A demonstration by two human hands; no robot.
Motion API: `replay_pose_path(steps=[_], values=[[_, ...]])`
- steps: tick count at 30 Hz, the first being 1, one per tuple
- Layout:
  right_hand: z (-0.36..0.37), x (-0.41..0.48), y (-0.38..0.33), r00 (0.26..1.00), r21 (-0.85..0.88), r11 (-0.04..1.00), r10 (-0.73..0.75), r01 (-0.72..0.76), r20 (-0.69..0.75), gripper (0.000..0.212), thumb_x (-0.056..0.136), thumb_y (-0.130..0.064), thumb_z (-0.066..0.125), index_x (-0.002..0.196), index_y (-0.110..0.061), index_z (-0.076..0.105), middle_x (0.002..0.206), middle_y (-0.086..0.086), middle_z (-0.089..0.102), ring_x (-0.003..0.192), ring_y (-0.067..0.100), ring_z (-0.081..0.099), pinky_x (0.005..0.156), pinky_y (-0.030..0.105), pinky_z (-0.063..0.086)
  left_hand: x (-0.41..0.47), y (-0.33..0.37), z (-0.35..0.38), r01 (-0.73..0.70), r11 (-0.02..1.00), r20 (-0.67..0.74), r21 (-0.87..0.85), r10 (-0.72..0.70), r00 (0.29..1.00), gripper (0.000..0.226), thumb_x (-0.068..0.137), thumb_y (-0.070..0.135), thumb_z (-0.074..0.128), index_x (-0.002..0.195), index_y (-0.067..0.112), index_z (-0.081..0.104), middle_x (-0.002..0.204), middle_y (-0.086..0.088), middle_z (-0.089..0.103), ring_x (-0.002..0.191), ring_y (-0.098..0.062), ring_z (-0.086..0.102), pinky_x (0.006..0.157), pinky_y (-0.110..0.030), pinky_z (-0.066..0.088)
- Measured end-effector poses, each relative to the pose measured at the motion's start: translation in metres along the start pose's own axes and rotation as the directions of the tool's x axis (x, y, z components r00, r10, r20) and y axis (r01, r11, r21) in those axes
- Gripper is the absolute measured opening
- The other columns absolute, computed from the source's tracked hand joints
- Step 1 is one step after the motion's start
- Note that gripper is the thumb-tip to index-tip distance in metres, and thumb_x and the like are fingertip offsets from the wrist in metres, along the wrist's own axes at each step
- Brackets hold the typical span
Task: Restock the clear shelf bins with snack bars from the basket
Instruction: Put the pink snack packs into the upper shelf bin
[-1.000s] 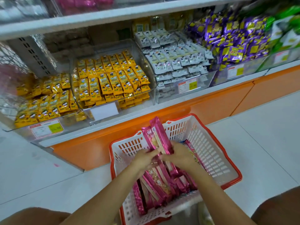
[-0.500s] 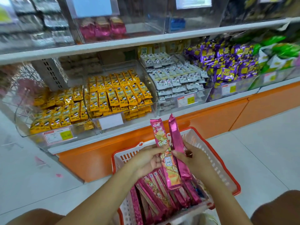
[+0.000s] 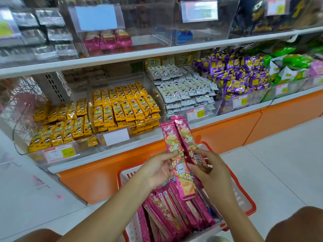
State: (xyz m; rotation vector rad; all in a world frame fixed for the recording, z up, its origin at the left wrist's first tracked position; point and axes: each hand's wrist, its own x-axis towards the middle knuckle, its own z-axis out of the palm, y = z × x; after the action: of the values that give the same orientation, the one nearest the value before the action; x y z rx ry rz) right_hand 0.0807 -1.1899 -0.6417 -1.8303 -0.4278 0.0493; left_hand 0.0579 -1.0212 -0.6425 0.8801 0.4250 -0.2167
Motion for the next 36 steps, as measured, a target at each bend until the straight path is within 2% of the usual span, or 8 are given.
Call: replay_pose_path(steps=[5, 11, 17, 27, 29, 31, 34, 36], values=[[-0.001, 0.0, -0.002, 0.992, 0.001, 1.0, -0.015, 0.015, -0.127, 0.032, 0.08, -0.015, 0.075, 0.093, -0.04, 0.06, 0.104, -0.017, 0.058, 0.091, 0.007, 0.064, 0.075, 0.03, 0.057, -0.004, 0.001, 0.016, -0.143, 0.99, -0.078, 0.002, 0.143, 0.987, 0.015, 0.085, -0.001, 0.059, 0.1, -0.001, 0.056, 0.076, -0.008, 0.069, 0.064, -0.019, 0.067, 0.062, -0.033, 0.058], [-0.001, -0.001, -0.011, 0.991, 0.001, 0.997, -0.079, 0.08, -0.11, 0.013, 0.081, -0.029, 0.07, 0.091, -0.032, 0.064, 0.101, -0.022, 0.055, 0.095, 0.005, 0.061, 0.079, 0.038, 0.056, -0.012, 0.018, 0.027, -0.223, 0.972, -0.106, 0.074, 0.23, 0.967, 0.028, 0.086, -0.003, 0.058, 0.113, -0.009, 0.057, 0.096, -0.018, 0.069, 0.074, -0.023, 0.068, 0.065, -0.034, 0.058], [-0.001, 0.007, -0.043, 0.991, -0.141, 0.986, -0.075, 0.091, 0.109, 0.049, 0.066, -0.06, 0.072, 0.101, -0.033, 0.05, 0.11, -0.018, 0.044, 0.094, 0.004, 0.057, 0.08, 0.029, 0.052, -0.026, 0.042, 0.038, -0.322, 0.917, -0.071, 0.235, 0.347, 0.935, 0.014, 0.086, -0.003, 0.059, 0.096, 0.005, 0.066, 0.089, -0.01, 0.073, 0.071, -0.018, 0.069, 0.065, -0.031, 0.057], [-0.016, 0.054, -0.142, 0.971, -0.073, 0.97, -0.226, 0.232, 0.075, 0.047, 0.075, -0.012, 0.073, 0.102, -0.036, 0.045, 0.082, -0.007, 0.063, 0.061, 0.005, 0.06, 0.059, 0.018, 0.049, -0.068, 0.125, 0.083, -0.509, 0.708, 0.115, 0.49, 0.526, 0.843, 0.021, 0.088, 0.014, 0.062, 0.107, 0.005, 0.066, 0.106, -0.017, 0.07, 0.094, -0.028, 0.068, 0.086, -0.033, 0.056], [-0.026, 0.077, -0.174, 0.968, -0.016, 0.971, -0.236, 0.238, 0.089, 0.042, 0.077, -0.011, 0.071, 0.1, -0.035, 0.047, 0.084, -0.011, 0.062, 0.063, -0.004, 0.058, 0.063, 0.015, 0.047, -0.081, 0.157, 0.087, -0.566, 0.56, 0.172, 0.605, 0.602, 0.78, 0.022, 0.091, 0.022, 0.06, 0.104, 0.006, 0.069, 0.105, -0.017, 0.071, 0.098, -0.031, 0.067, 0.092, -0.037, 0.053], [-0.036, 0.102, -0.209, 0.964, -0.001, 0.972, -0.231, 0.233, 0.133, 0.037, 0.078, -0.018, 0.07, 0.104, -0.034, 0.048, 0.092, -0.008, 0.061, 0.067, -0.004, 0.059, 0.066, 0.017, 0.047, -0.093, 0.193, 0.085, -0.573, 0.237, 0.225, 0.785, 0.752, 0.62, 0.02, 0.09, 0.031, 0.061, 0.098, 0.015, 0.072, 0.099, -0.009, 0.073, 0.097, -0.026, 0.067, 0.093, -0.037, 0.05], [-0.044, 0.144, -0.263, 0.955, -0.136, 0.953, -0.247, 0.269, 0.163, 0.036, 0.075, -0.032, 0.07, 0.107, -0.025, 0.054, 0.091, 0.004, 0.066, 0.07, 0.013, 0.058, 0.067, 0.029, 0.043, -0.112, 0.249, 0.074, -0.276, -0.223, 0.307, 0.935, 0.898, 0.316, 0.024, 0.093, 0.026, 0.056, 0.112, 0.017, 0.067, 0.112, -0.002, 0.069, 0.102, -0.016, 0.063, 0.095, -0.029, 0.045], [-0.04, 0.171, -0.298, 0.931, -0.259, 0.9, -0.302, 0.35, 0.206, 0.039, 0.065, -0.045, 0.069, 0.093, -0.019, 0.062, 0.079, 0.005, 0.063, 0.067, 0.018, 0.052, 0.063, 0.033, 0.039, -0.117, 0.28, 0.064, -0.016, -0.379, 0.365, 0.925, 0.877, 0.312, 0.036, 0.095, 0.025, 0.052, 0.127, 0.01, 0.057, 0.13, -0.009, 0.058, 0.119, -0.024, 0.053, 0.099, -0.031, 0.037]])
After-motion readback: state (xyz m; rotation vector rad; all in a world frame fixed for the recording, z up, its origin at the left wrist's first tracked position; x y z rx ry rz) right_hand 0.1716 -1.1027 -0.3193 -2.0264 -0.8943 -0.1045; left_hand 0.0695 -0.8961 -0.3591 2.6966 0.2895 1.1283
